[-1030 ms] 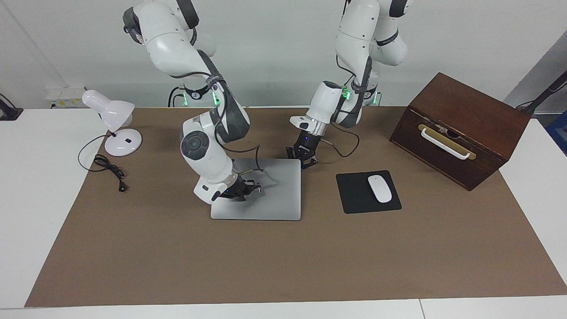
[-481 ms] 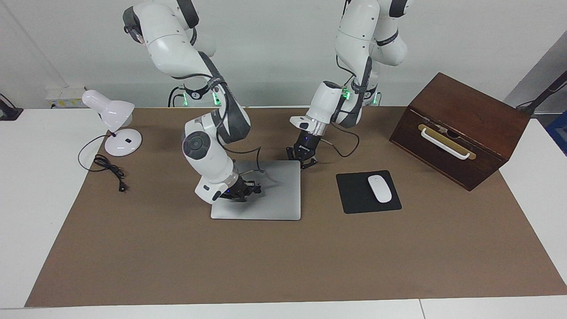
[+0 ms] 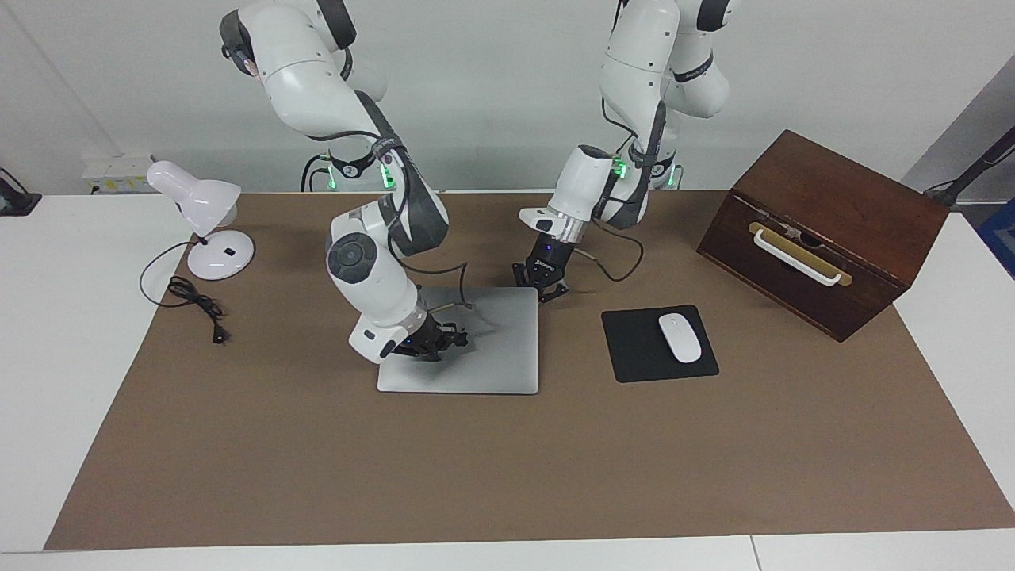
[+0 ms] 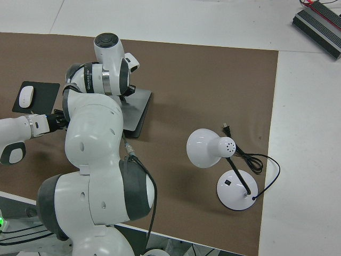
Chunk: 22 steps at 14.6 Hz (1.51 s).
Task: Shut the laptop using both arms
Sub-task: 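Push the laptop lid down with the right gripper until it shuts, then lift the right gripper off the closed lid and draw it back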
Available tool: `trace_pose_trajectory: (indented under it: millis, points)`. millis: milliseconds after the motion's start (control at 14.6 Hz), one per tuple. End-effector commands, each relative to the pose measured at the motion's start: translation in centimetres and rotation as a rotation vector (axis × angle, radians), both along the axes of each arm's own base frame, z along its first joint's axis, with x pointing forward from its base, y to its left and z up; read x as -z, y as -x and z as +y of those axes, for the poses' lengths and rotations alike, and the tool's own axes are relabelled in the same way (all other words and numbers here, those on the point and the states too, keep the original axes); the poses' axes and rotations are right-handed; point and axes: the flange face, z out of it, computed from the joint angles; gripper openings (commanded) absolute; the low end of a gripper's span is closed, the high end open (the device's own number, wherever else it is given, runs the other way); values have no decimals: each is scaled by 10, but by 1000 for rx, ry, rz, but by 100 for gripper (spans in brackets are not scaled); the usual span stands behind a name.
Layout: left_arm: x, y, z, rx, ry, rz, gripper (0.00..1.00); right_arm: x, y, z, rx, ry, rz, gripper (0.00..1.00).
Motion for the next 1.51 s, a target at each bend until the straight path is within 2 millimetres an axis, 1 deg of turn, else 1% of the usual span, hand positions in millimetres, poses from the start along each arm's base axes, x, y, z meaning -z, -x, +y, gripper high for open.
trace_pose_trajectory:
  millis: [0, 69, 343, 481, 549, 755, 893, 1099, 1236, 1305, 1373, 1442]
  points:
    - [24, -7, 7, -3, -37, 11, 0, 1, 4, 0, 12, -1, -2, 0]
    - [24, -7, 7, -3, -37, 11, 0, -4, 3, 4, 7, -5, -6, 0]
    - [24, -7, 7, -3, -37, 11, 0, -20, -3, 3, 2, -4, 7, 0]
    - [24, -7, 7, -3, -37, 11, 0, -38, -10, -1, 0, -1, 22, 0]
    - [24, -7, 7, -3, -37, 11, 0, -47, -14, -7, 5, 1, 32, 0]
    - [24, -7, 7, -4, -37, 12, 0, -75, -20, -15, -1, 15, 50, 0]
    - [24, -7, 7, -5, -37, 12, 0, -81, -16, -17, -4, 27, 77, 0]
    - [23, -8, 8, -17, -28, 15, 0, -118, -8, -27, -2, 44, 80, 0]
    - [14, -14, 12, -33, -15, 6, 0, -148, -1, -40, 11, 60, 74, 0]
    - [7, -14, 12, -35, -6, -3, 0, -163, 5, -44, 11, 73, 72, 0]
    - [5, -13, 13, -36, -4, -3, 0, -176, 12, -46, 3, 102, 67, 0]
    - [1, -13, 14, -37, -1, -7, 0, -189, 20, -49, -4, 131, 65, 10]
